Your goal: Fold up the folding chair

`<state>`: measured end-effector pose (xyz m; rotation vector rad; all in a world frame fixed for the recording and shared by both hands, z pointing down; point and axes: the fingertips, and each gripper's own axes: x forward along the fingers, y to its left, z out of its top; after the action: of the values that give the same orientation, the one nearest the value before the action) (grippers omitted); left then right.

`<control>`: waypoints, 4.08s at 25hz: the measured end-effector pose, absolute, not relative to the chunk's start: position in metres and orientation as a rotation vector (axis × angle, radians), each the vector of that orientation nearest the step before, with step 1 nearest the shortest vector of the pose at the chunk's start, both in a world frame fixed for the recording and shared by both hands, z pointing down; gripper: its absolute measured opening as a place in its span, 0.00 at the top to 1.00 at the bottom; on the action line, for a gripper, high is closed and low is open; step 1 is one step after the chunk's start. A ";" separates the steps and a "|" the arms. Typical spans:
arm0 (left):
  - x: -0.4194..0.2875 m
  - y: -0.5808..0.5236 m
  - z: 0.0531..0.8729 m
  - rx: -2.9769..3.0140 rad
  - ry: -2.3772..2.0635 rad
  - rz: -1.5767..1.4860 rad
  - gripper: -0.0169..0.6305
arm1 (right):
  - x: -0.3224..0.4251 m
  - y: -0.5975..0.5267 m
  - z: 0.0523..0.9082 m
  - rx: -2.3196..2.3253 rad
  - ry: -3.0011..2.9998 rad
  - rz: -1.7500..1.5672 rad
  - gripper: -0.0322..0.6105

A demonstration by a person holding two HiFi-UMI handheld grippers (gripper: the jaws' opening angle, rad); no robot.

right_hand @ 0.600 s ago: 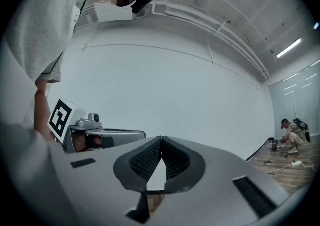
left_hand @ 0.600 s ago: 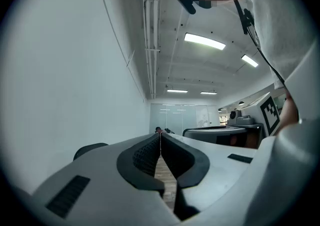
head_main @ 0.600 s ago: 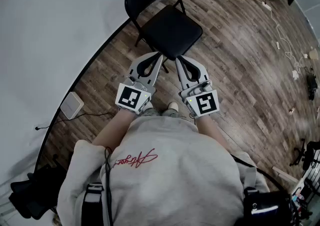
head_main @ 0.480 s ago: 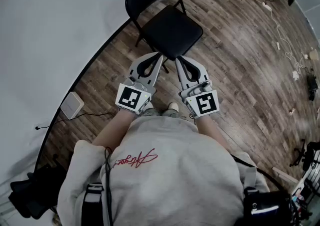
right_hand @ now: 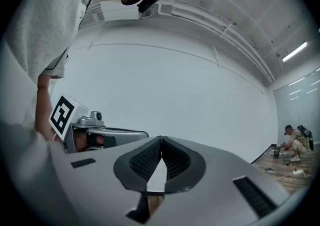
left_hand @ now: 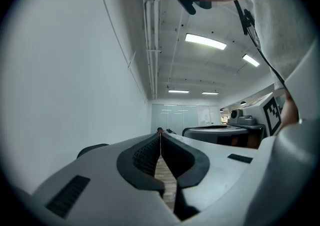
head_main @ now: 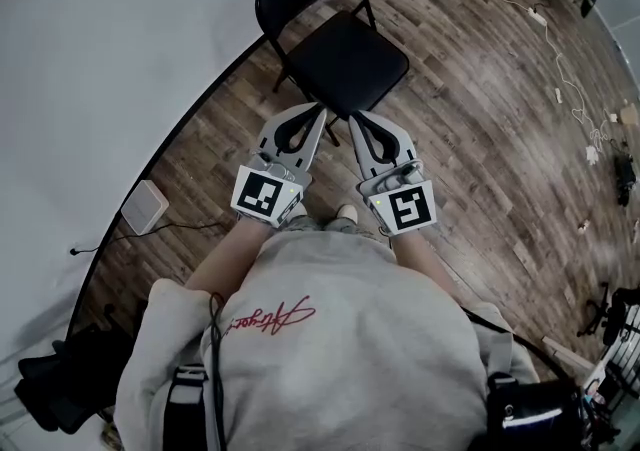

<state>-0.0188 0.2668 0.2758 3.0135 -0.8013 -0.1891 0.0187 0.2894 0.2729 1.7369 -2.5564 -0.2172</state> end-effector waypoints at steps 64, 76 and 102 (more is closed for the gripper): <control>-0.064 -0.126 0.560 2.216 -1.021 0.369 0.49 | 0.218 0.157 0.727 2.145 -1.584 1.660 0.52; -0.029 -0.125 0.578 2.407 -0.712 0.309 0.46 | 0.212 0.178 0.833 1.923 -1.800 2.169 0.44; -0.014 -0.131 0.496 2.560 -0.880 0.095 0.83 | 0.163 0.060 0.713 1.874 -1.862 2.435 0.61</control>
<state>-0.0144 -0.1309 0.4957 2.5603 -0.8799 0.0947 0.1630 0.0603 0.7127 1.8738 -1.8618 2.4353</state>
